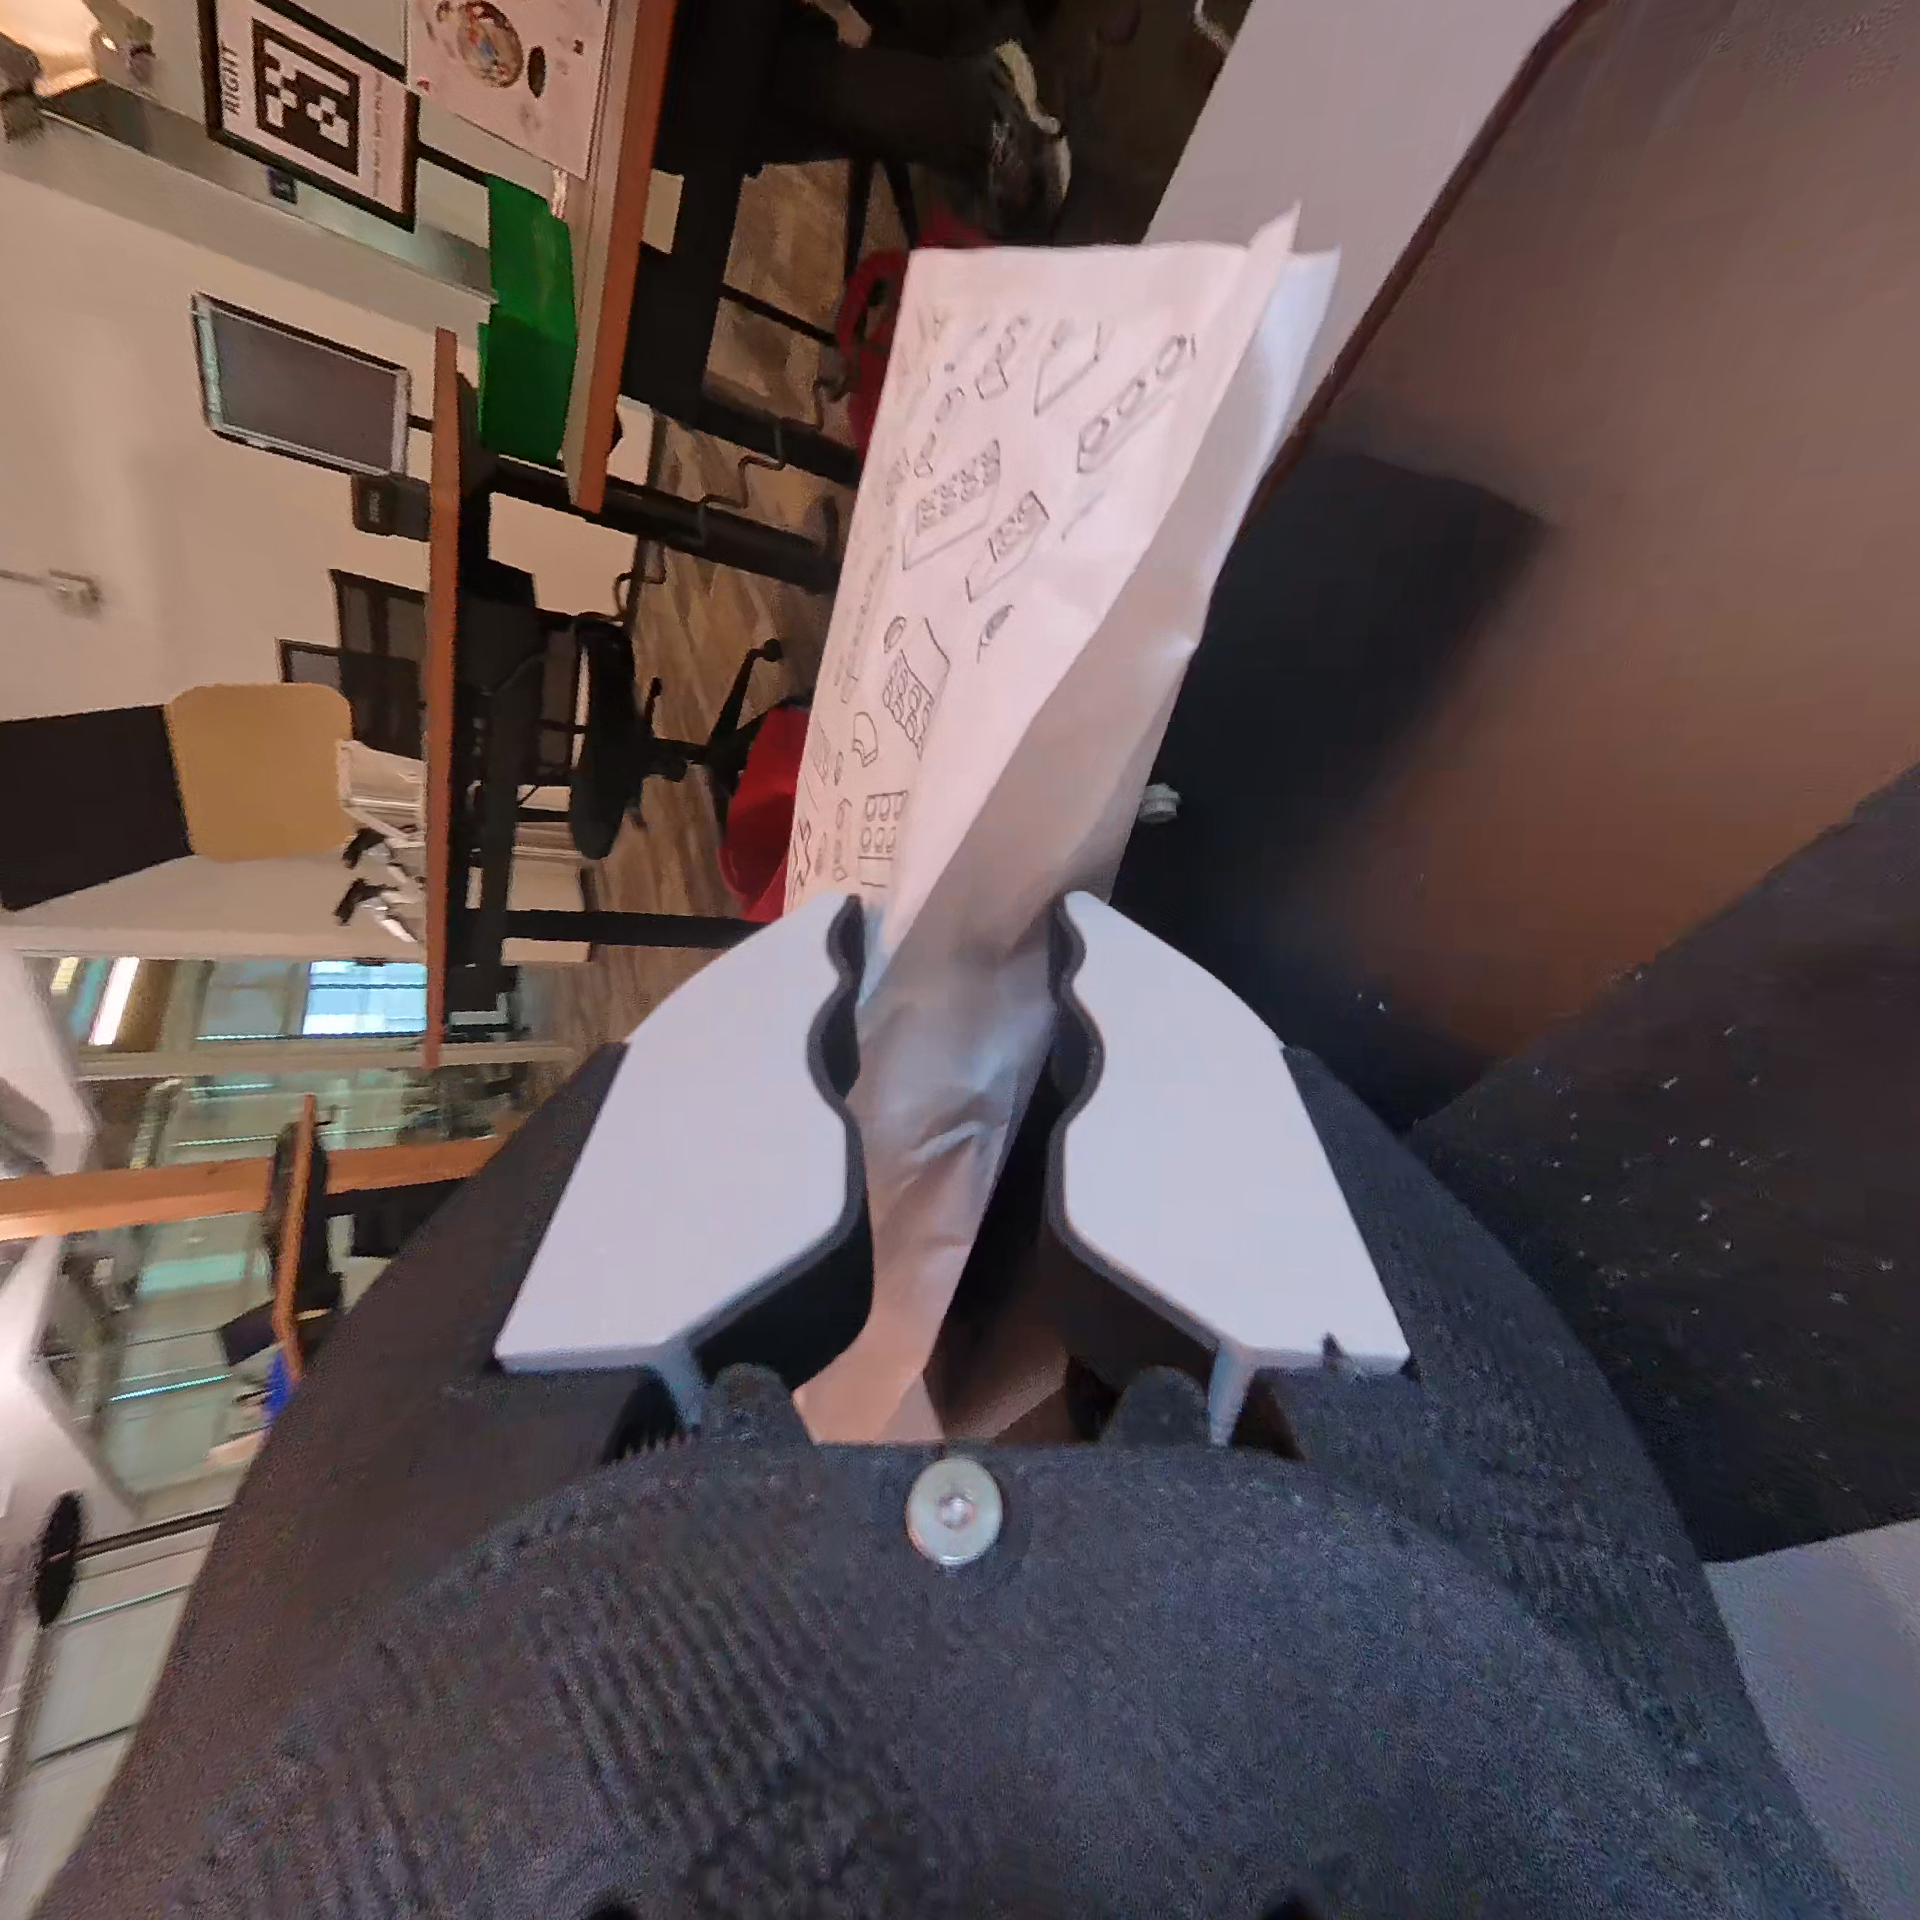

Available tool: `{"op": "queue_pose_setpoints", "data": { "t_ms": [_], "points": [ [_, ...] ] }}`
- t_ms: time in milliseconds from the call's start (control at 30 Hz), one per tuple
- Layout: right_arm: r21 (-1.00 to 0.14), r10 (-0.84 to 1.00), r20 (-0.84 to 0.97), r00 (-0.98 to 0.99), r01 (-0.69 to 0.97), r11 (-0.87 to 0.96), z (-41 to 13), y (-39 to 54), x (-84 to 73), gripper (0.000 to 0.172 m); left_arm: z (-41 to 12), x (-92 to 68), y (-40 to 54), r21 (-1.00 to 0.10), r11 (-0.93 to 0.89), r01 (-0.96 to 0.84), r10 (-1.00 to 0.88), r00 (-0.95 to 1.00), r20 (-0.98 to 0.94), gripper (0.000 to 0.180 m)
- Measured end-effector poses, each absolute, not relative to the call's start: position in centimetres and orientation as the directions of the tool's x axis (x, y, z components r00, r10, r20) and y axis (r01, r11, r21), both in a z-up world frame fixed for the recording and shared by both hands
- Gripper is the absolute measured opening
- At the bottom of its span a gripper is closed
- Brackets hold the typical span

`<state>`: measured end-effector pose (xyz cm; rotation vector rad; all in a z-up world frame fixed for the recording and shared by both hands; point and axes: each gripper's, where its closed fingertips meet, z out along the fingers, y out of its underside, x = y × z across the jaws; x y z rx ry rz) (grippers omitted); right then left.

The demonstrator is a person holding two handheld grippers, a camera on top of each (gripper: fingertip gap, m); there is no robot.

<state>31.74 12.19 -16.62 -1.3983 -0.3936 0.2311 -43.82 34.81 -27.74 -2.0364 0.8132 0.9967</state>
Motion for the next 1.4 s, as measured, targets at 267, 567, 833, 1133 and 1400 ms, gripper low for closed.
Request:
{"op": "queue_pose_setpoints", "data": {
  "t_ms": [267,567,833,1133,1400],
  "points": [
    [-0.977,0.389,0.164,0.907,0.093,0.194,-16.2,11.4,31.4,0.026,-26.6,-45.4,31.6,-0.299,-0.63,-0.717,-0.084,0.445,-0.891,0.001],
    [-0.955,0.393,0.21,0.895,0.102,0.277,-15.0,9.4,31.2,0.024,-26.0,-43.7,23.3,-0.441,-0.711,-0.549,0.124,0.519,-0.846,0.001],
    [-0.934,0.395,0.21,0.894,0.064,0.35,-13.8,7.5,31.6,0.02,-26.4,-35.3,16.9,-0.451,-0.671,-0.588,0.031,0.586,-0.81,0.0],
    [-0.94,0.43,0.149,0.891,-0.007,0.34,-13.6,7.1,32.0,0.02,-25.8,-19.4,7.0,-0.501,-0.544,-0.673,-0.398,0.733,-0.552,0.037],
    [-0.936,0.43,0.162,0.888,0.0,0.352,-13.5,7.0,31.8,0.02,-14.9,-21.9,13.4,-0.911,-0.378,-0.165,-0.252,0.965,-0.07,0.046]
  ]
}}
